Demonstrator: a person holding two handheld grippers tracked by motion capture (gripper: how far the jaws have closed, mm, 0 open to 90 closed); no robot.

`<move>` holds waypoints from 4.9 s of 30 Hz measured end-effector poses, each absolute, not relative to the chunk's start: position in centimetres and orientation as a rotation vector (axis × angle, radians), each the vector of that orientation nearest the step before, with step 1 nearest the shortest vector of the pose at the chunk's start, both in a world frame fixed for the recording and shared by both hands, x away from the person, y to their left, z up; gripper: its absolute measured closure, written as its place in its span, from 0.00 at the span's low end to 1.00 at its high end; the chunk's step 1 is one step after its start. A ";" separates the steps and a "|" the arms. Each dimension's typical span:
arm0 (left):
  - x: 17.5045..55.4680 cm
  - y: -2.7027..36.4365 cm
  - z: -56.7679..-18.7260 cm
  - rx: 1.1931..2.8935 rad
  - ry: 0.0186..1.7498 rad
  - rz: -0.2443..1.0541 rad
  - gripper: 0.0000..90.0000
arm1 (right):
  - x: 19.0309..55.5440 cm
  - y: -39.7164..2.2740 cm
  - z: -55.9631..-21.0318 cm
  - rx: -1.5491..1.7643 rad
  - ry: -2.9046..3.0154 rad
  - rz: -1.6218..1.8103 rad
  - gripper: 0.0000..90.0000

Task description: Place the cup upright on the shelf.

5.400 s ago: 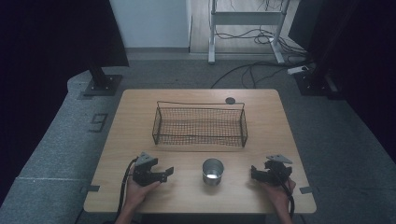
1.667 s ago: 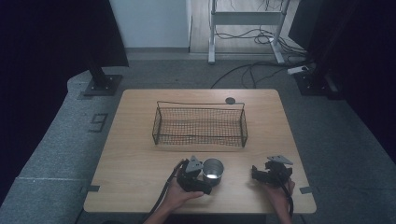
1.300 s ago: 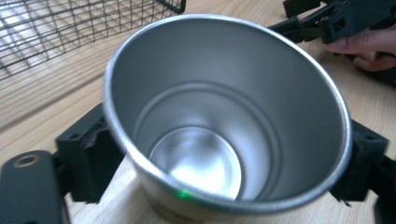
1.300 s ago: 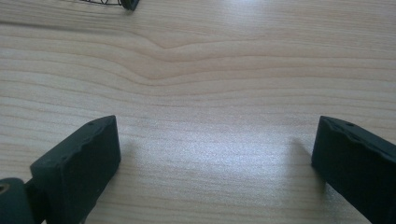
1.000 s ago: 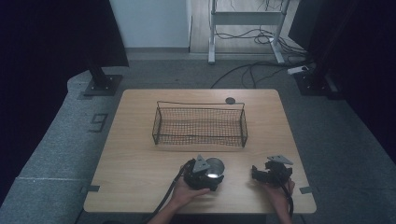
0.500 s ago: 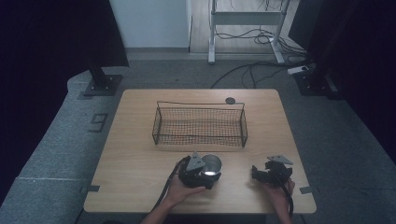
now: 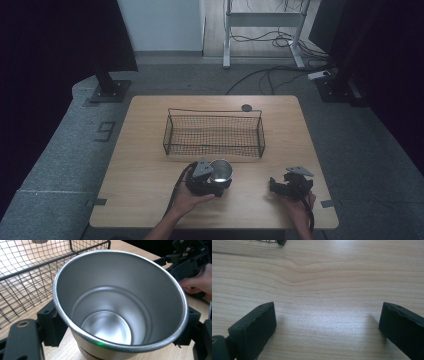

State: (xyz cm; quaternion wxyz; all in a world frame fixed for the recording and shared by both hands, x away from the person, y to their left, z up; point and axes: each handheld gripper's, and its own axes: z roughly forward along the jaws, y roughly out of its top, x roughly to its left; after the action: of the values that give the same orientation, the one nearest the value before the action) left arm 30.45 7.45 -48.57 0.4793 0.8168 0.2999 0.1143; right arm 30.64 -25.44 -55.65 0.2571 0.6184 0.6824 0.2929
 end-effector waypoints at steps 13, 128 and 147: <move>31.1 8.3 -47.1 1.966 0.737 0.274 0.20 | 30.6 -25.4 -55.6 1.678 1.851 0.795 0.01; 41.3 12.5 -40.9 1.914 0.875 0.373 0.20 | 30.6 -25.4 -55.7 1.674 1.851 0.795 0.01; 43.4 12.4 -42.3 1.940 0.917 0.384 0.20 | 30.6 -25.4 -55.7 1.675 1.852 0.796 0.01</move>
State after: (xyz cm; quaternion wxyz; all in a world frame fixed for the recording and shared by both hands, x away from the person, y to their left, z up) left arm 43.44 12.42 -42.33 0.4626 0.7890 0.3730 0.1560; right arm 30.63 -25.45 -55.66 0.2576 0.6176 0.6828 0.2934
